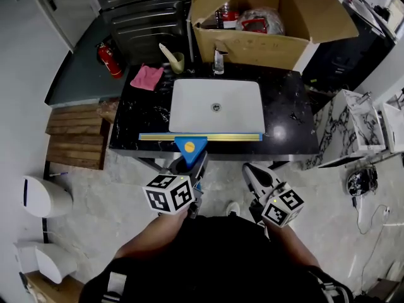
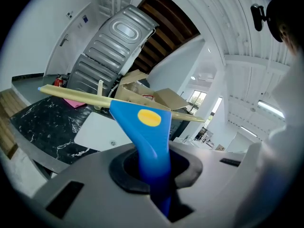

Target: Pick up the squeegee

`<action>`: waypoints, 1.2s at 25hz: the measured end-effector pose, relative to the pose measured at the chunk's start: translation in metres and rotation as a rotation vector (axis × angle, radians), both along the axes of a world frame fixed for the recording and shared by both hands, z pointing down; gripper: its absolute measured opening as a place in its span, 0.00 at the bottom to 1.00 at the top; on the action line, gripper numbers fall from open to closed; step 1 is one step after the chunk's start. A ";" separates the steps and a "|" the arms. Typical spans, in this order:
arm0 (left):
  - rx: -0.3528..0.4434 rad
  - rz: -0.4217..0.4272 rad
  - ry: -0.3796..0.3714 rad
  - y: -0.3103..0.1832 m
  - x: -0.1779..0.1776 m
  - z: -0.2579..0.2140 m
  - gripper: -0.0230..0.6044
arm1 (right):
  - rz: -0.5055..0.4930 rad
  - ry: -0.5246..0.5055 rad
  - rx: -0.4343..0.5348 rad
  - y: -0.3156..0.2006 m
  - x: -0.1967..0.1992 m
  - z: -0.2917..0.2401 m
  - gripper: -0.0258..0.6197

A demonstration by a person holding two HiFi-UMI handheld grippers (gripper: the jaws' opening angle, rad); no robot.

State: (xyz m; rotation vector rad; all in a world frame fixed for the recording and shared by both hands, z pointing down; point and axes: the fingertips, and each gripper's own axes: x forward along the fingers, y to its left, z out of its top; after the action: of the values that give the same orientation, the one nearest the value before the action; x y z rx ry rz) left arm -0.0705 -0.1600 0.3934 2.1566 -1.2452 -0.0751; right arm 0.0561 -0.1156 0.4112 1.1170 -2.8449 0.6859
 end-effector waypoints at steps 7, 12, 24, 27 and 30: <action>-0.004 0.018 -0.017 -0.001 0.006 0.001 0.13 | 0.007 -0.004 0.003 -0.001 0.004 0.002 0.05; 0.006 0.022 -0.024 0.000 0.004 -0.003 0.13 | 0.006 -0.003 0.011 0.000 0.001 -0.001 0.05; 0.020 0.047 -0.032 -0.001 0.004 -0.009 0.13 | 0.012 0.005 0.026 -0.002 -0.001 -0.005 0.05; 0.025 0.050 -0.033 -0.002 0.004 -0.011 0.13 | 0.017 0.004 0.029 -0.002 0.000 -0.006 0.05; 0.027 0.052 -0.034 -0.002 0.003 -0.010 0.13 | 0.020 0.000 0.030 -0.002 -0.002 -0.005 0.05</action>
State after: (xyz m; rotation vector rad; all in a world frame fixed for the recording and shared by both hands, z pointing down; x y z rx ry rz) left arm -0.0676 -0.1625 0.3830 2.2204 -1.2126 -0.0337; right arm 0.0539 -0.1176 0.4058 1.1506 -2.8568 0.6467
